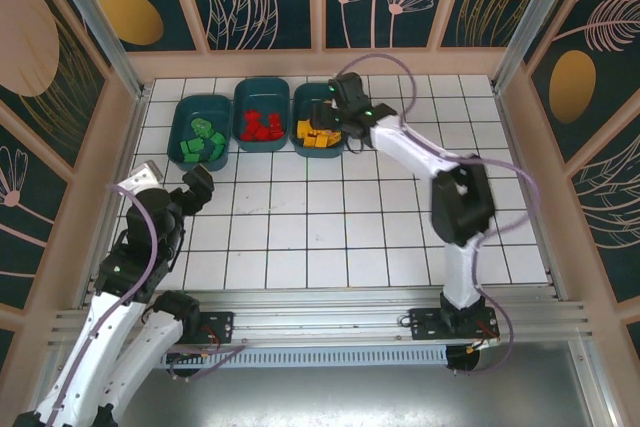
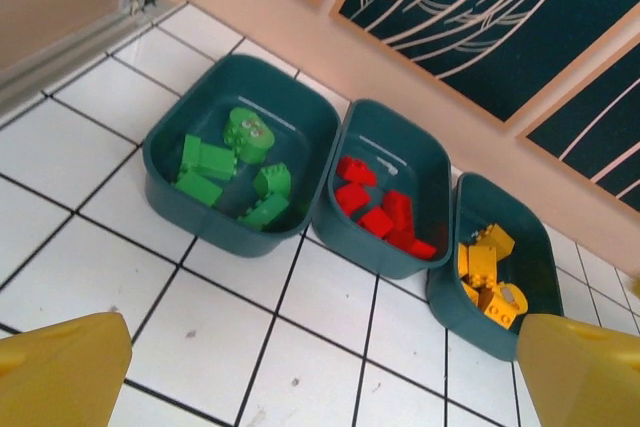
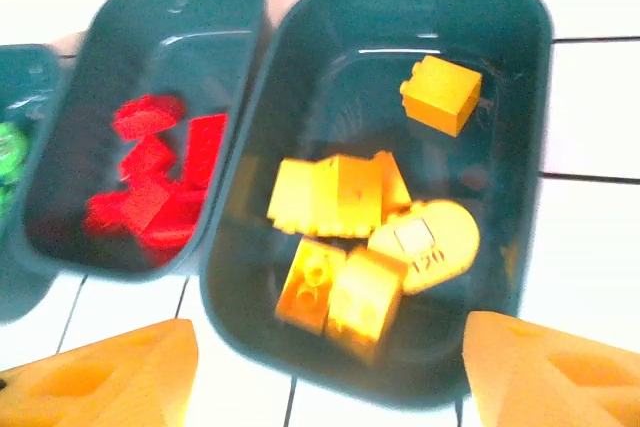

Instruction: Sort the legos into containers by color

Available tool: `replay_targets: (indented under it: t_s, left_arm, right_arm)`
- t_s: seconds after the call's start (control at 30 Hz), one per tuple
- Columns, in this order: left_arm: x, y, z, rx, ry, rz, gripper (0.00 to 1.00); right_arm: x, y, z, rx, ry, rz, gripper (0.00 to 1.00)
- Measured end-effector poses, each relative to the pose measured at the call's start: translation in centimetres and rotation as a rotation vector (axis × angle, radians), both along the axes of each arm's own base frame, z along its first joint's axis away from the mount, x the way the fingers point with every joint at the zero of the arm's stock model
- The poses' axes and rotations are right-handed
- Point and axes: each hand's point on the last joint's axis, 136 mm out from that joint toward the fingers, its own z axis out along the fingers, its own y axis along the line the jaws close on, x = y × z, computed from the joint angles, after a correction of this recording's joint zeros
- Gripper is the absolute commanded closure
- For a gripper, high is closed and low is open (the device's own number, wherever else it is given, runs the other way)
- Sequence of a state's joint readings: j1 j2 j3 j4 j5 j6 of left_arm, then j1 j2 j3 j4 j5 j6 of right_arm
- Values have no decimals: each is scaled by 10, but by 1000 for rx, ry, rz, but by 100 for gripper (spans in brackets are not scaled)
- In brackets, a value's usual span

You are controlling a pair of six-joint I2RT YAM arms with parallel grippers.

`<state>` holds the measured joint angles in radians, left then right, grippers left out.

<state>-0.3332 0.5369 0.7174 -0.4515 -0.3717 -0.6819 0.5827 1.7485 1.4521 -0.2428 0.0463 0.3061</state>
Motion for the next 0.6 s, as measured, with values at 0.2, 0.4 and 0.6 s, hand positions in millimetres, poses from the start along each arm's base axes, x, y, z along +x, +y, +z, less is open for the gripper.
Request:
replay_targets:
  t_s: [0.2,0.4,0.6]
  left_arm:
    - [15,0,23,41,-64,12,1]
    - [31,-5,-41,123,-120,-11,2]
    - [27,18,-86,353,-192,81,2]
  right_arm:
    - [-97,-58,71,184,-354,-13,1]
    - [-97,-112,-25,-29,-351,-111,1]
    - [-96,-198,-41,-70,-482,-275,1]
